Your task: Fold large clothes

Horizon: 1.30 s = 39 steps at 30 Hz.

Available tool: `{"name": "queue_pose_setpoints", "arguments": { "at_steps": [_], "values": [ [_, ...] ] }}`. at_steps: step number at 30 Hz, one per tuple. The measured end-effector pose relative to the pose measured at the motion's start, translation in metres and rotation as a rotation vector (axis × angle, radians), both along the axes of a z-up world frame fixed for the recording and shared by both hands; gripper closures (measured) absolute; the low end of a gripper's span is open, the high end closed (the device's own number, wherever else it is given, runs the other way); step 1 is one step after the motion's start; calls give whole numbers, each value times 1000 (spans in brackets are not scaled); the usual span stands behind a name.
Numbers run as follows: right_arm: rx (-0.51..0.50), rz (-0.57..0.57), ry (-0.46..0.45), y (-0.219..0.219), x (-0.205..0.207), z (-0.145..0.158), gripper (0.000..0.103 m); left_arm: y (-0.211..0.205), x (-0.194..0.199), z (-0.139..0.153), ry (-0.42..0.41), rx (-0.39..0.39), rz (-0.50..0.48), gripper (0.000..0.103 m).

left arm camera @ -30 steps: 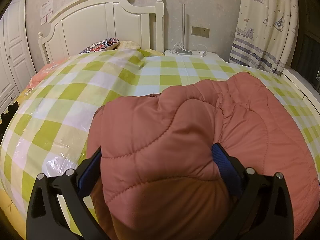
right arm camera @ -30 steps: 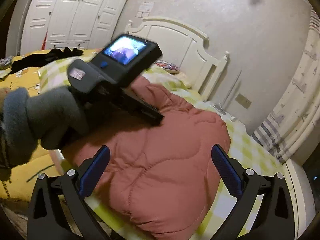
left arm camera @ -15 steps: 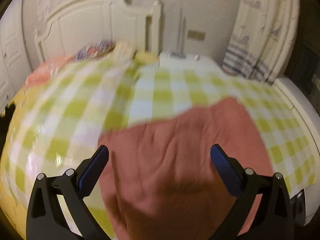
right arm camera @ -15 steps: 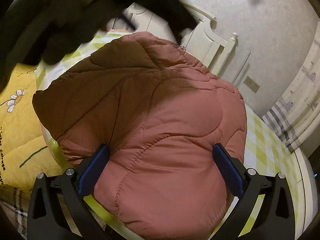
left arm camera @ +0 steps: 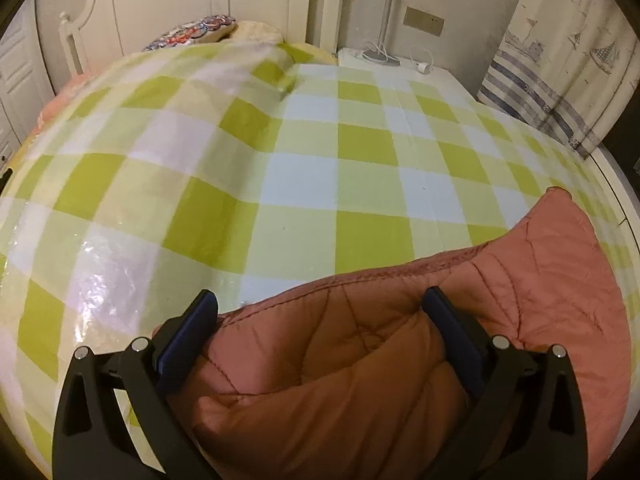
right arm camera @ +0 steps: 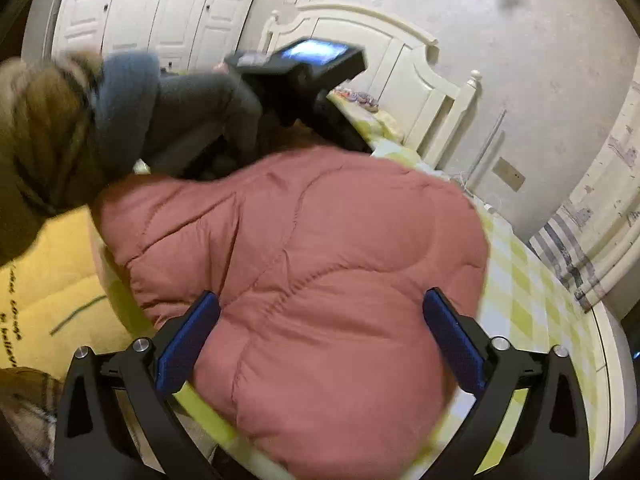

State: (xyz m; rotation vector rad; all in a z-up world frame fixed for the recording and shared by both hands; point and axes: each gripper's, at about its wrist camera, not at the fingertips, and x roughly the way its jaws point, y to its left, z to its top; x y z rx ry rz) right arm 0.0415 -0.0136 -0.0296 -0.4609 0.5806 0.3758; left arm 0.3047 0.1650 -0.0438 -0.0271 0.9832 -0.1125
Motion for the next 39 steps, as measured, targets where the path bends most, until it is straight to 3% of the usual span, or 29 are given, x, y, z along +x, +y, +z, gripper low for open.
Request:
{"name": "queue_pose_setpoints", "arguments": {
  "at_steps": [4, 8, 12, 14, 21, 23, 25, 28, 29, 30, 31, 32, 34, 36, 39],
  "values": [
    [78, 4, -85, -39, -41, 15, 6, 2, 0, -2, 0, -13, 1, 2],
    [85, -39, -31, -69, -67, -15, 6, 8, 0, -4, 6, -44, 3, 2],
    [102, -113, 12, -77, -57, -28, 7, 9, 0, -3, -10, -37, 10, 2],
    [113, -149, 23, -77, -45, -31, 16, 10, -2, -2, -16, -38, 14, 2],
    [204, -163, 12, -77, -37, -20, 24, 10, -3, -2, -18, -40, 17, 2],
    [179, -216, 17, -76, -30, -21, 24, 10, -2, -2, -20, -38, 18, 2],
    [81, -249, 25, -65, -19, -32, 24, 10, -3, -2, -24, -36, 17, 2],
    [95, -251, 8, -58, -7, -35, 24, 7, -7, 1, -39, -21, 25, 2],
    [98, -250, -15, -56, -4, -30, 26, 6, -9, 3, -47, -10, 30, 2],
    [104, -237, -45, -53, -3, -23, 36, 5, -10, 5, -58, 4, 38, 2],
    [111, -223, -99, -49, -6, -12, 54, 4, -13, 8, -78, 22, 56, 2],
    [116, -222, -172, -46, -13, -1, 63, 2, -16, 12, -101, 36, 73, 3],
    [67, -203, -308, -36, -30, 14, 70, -1, -25, 19, -157, 18, 86, 3],
    [-63, -188, -471, -23, -50, 15, 73, -4, -34, 25, -206, -50, 76, 4],
    [-145, -215, -574, -28, -61, 12, 75, -15, -45, 32, -272, -173, 73, 4]
  ]
}}
